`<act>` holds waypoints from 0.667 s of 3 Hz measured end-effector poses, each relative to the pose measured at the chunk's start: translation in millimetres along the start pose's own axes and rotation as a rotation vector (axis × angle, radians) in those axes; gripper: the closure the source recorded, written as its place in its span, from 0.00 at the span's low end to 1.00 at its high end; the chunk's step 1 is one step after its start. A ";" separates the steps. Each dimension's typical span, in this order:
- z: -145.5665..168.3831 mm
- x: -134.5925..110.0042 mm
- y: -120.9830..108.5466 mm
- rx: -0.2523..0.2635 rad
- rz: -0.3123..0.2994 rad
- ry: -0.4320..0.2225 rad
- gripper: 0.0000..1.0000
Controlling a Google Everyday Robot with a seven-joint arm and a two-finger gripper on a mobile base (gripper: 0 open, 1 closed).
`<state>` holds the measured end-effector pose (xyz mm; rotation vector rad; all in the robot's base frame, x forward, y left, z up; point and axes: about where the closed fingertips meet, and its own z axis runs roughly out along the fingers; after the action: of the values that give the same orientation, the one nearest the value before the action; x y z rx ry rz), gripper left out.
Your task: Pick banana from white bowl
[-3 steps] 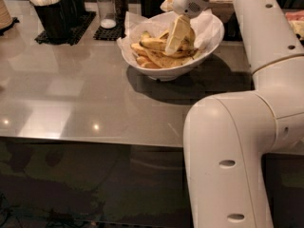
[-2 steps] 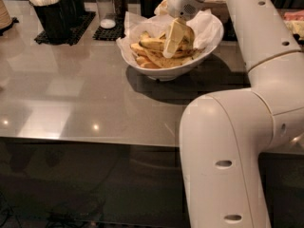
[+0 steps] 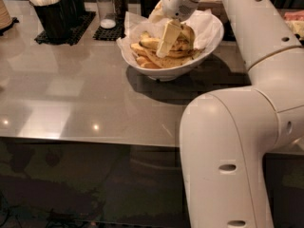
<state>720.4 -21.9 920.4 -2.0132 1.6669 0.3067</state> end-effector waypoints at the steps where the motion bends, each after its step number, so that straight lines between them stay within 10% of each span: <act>1: 4.1 -1.7 -6.4 0.019 0.000 -0.007 0.41; 2: 4.3 -1.8 -6.6 0.019 0.000 -0.007 0.65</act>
Offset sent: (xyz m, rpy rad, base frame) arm 0.0057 0.0038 -0.0009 0.0098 -0.0133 -0.0067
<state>727.0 -17.4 919.1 -1.9956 1.6596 0.2968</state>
